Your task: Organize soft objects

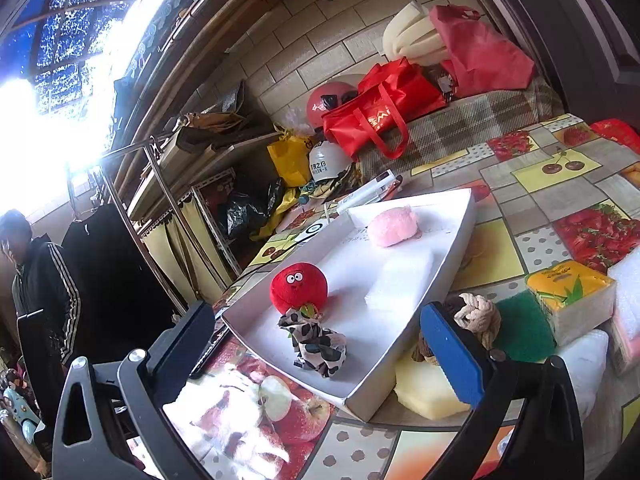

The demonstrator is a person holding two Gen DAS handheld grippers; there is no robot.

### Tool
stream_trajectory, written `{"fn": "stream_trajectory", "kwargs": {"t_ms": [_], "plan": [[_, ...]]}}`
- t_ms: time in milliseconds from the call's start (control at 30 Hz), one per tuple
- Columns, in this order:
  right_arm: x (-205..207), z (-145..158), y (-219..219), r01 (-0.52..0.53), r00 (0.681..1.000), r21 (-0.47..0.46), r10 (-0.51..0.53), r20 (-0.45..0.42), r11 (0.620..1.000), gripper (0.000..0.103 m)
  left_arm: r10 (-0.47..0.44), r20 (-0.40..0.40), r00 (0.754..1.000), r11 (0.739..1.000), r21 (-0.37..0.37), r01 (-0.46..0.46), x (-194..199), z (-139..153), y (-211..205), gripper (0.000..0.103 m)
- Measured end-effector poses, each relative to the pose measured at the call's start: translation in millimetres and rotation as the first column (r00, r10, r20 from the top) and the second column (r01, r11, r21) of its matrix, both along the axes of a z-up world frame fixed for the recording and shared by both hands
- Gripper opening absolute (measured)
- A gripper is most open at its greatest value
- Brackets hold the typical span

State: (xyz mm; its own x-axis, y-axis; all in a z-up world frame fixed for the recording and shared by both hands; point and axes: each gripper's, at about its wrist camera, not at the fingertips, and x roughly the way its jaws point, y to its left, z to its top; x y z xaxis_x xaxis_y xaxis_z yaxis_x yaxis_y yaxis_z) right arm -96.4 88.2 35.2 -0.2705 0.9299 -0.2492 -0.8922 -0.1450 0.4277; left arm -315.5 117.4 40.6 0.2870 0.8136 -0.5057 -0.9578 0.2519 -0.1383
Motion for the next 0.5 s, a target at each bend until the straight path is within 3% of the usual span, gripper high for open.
{"fn": "stream_trajectory", "kwargs": {"t_ms": [500], "plan": [[-0.1,1.8,-4.2,0.012,1.0,0.004,-0.012,0.008,1.0,0.103,-0.019,0.005,1.0,1.0,-0.005,0.019,0.6,0.7,1.4,0.103]]}}
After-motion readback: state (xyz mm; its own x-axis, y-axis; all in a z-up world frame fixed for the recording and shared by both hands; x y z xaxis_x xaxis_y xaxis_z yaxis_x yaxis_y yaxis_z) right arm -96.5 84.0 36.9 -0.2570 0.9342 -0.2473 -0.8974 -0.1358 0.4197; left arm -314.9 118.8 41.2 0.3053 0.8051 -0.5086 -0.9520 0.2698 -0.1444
